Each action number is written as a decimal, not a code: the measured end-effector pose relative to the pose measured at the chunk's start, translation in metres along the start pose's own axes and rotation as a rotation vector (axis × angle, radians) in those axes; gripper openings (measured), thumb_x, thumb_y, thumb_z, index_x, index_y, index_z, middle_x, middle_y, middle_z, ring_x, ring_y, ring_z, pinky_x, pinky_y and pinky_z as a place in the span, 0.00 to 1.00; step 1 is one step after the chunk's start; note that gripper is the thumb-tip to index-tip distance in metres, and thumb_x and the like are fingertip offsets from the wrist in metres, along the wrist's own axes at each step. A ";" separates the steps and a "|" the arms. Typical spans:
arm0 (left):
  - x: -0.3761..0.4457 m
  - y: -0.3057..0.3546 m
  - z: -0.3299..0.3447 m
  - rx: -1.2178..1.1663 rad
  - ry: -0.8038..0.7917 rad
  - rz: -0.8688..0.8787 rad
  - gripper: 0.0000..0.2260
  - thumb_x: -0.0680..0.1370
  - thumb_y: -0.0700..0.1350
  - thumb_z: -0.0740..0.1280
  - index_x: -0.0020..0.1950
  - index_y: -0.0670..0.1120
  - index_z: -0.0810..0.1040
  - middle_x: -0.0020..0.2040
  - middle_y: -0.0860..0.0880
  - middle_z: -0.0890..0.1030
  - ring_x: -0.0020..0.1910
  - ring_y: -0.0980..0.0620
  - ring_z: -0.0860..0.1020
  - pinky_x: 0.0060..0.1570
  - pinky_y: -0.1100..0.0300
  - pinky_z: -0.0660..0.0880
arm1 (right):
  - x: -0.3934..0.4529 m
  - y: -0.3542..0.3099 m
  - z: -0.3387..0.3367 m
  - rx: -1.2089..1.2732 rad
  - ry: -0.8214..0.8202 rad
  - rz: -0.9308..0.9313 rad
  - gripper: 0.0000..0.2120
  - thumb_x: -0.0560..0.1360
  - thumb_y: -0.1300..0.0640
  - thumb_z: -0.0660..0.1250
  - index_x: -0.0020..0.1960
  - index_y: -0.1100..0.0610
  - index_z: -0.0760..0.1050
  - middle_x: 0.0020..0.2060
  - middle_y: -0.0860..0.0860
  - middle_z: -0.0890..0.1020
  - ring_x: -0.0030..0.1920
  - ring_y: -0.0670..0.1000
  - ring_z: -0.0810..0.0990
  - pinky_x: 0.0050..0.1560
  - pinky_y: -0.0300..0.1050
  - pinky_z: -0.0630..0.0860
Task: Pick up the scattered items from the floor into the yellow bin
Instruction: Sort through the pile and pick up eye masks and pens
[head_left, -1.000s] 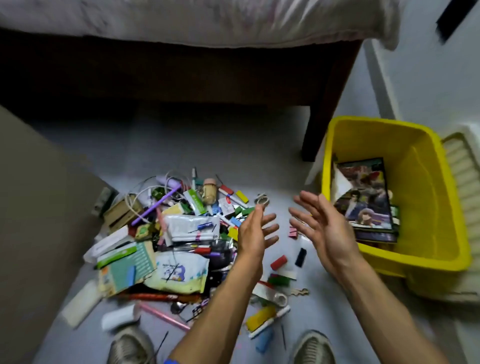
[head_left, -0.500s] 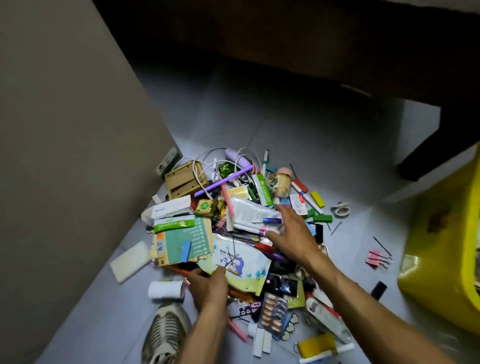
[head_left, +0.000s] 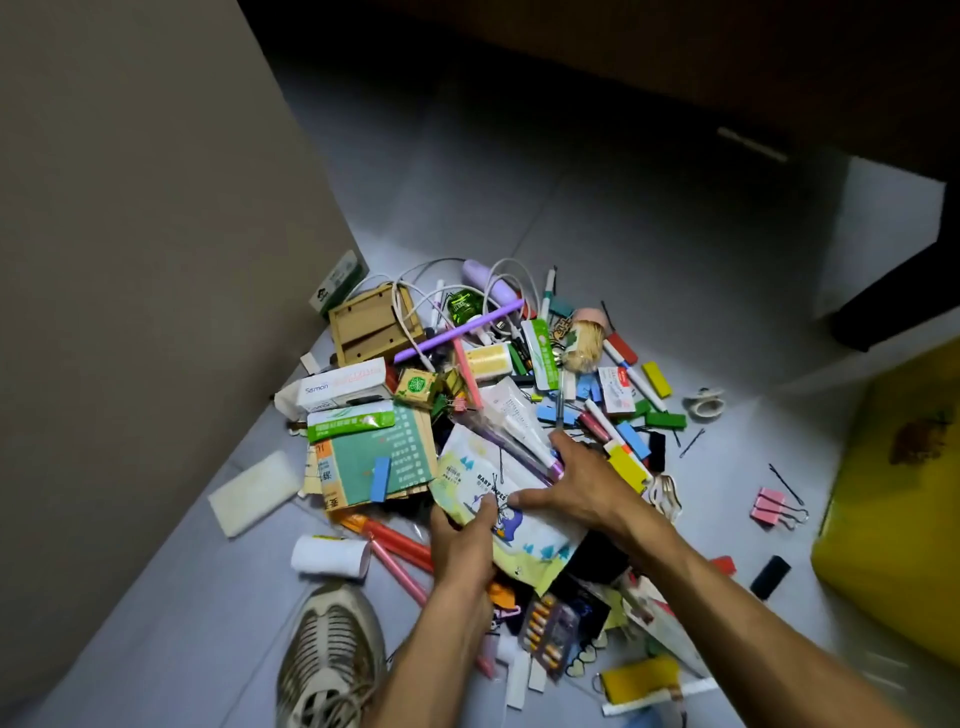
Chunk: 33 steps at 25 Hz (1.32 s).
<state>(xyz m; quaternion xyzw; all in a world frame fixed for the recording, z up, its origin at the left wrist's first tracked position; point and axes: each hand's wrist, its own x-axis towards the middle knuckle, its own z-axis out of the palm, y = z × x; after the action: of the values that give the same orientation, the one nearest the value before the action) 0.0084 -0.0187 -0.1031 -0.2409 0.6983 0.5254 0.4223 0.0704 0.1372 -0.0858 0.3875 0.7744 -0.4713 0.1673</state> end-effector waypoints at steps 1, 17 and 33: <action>-0.003 -0.002 0.002 -0.024 -0.019 -0.006 0.27 0.76 0.49 0.72 0.72 0.55 0.66 0.66 0.48 0.78 0.59 0.44 0.80 0.57 0.45 0.78 | -0.005 0.002 -0.001 0.025 0.009 0.008 0.44 0.54 0.31 0.76 0.66 0.47 0.70 0.63 0.48 0.79 0.57 0.49 0.79 0.55 0.46 0.76; -0.046 0.007 0.041 -0.061 -0.310 0.158 0.26 0.71 0.50 0.76 0.67 0.54 0.73 0.55 0.51 0.85 0.52 0.47 0.84 0.51 0.45 0.81 | -0.075 0.025 -0.032 0.919 0.049 -0.045 0.19 0.68 0.58 0.78 0.58 0.53 0.80 0.49 0.54 0.87 0.48 0.57 0.86 0.44 0.48 0.83; -0.054 0.004 0.040 0.248 -0.268 0.100 0.53 0.52 0.51 0.77 0.72 0.70 0.55 0.61 0.54 0.76 0.54 0.47 0.81 0.47 0.49 0.83 | -0.077 0.057 -0.007 0.904 0.110 0.140 0.18 0.67 0.49 0.78 0.54 0.53 0.81 0.43 0.57 0.87 0.44 0.58 0.86 0.46 0.53 0.81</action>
<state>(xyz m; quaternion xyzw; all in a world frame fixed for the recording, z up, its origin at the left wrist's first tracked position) 0.0477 0.0141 -0.0589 -0.0799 0.7061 0.4832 0.5114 0.1635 0.1231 -0.0683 0.4972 0.4709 -0.7282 -0.0284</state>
